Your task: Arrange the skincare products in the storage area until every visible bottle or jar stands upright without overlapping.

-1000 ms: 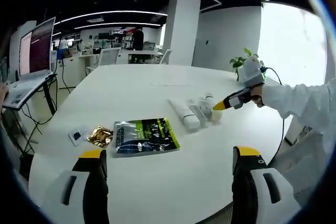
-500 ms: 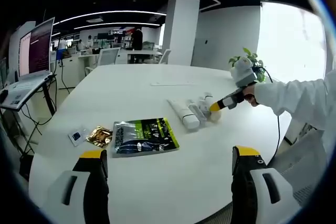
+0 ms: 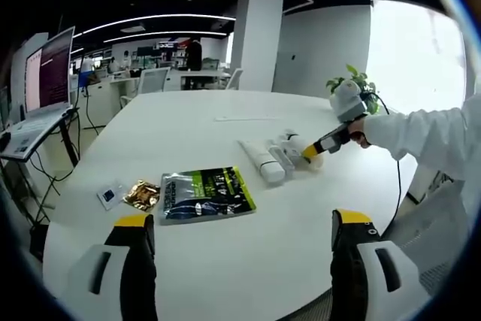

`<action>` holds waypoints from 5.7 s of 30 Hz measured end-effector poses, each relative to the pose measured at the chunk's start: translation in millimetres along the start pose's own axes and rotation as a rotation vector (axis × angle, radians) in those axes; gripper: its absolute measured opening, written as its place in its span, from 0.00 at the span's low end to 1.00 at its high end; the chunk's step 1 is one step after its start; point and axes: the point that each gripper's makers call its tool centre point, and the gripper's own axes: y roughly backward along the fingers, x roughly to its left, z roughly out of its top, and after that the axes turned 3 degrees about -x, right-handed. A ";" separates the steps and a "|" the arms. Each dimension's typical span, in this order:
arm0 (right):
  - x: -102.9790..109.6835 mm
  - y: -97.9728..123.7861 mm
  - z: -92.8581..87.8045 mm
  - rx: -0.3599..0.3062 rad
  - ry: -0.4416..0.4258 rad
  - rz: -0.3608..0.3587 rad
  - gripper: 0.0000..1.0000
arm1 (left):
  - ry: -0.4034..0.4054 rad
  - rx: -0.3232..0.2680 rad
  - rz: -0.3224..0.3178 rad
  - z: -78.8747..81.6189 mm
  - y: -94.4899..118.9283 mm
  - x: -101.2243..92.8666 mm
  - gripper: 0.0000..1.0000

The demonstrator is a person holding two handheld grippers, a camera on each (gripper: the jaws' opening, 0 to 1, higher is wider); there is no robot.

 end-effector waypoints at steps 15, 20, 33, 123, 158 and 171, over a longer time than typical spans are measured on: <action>3.0 -7.4 -4.4 0.012 0.001 0.020 0.36 | -0.039 0.030 -0.017 -4.2 -1.2 -5.3 0.89; 0.5 -12.1 -8.1 0.034 0.010 0.014 0.35 | -0.085 0.072 -0.043 -7.0 -2.9 -8.6 0.89; -3.4 -13.1 -13.4 -0.003 -0.014 0.017 0.34 | -0.242 0.077 -0.174 31.8 -24.0 -19.3 0.90; 13.5 25.7 -42.0 -0.033 -0.451 0.211 0.24 | 0.075 0.179 -0.450 23.5 -137.7 -67.2 0.97; 35.4 56.2 -30.3 -0.186 -1.215 0.634 0.23 | 0.326 0.212 -0.526 33.8 -141.4 -91.7 0.75; 54.0 68.5 -9.6 -0.227 -1.247 0.786 0.23 | 0.494 0.223 -0.556 47.0 -156.8 -103.6 0.71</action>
